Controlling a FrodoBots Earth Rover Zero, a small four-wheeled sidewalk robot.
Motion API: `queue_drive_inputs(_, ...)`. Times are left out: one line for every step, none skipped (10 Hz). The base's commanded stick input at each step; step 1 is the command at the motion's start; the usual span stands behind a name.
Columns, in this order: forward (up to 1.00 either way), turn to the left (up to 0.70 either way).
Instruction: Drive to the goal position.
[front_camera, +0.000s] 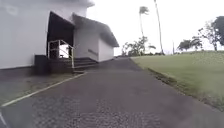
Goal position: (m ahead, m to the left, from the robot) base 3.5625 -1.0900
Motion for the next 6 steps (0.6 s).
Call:
queue_drive_inputs(0.7, 0.0)
queue_drive_inputs(0.7, 0.0)
queue_drive_inputs(0.7, 0.0)
queue_drive_inputs(0.7, 0.0)
queue_drive_inputs(0.7, 0.0)
queue_drive_inputs(0.7, 0.0)
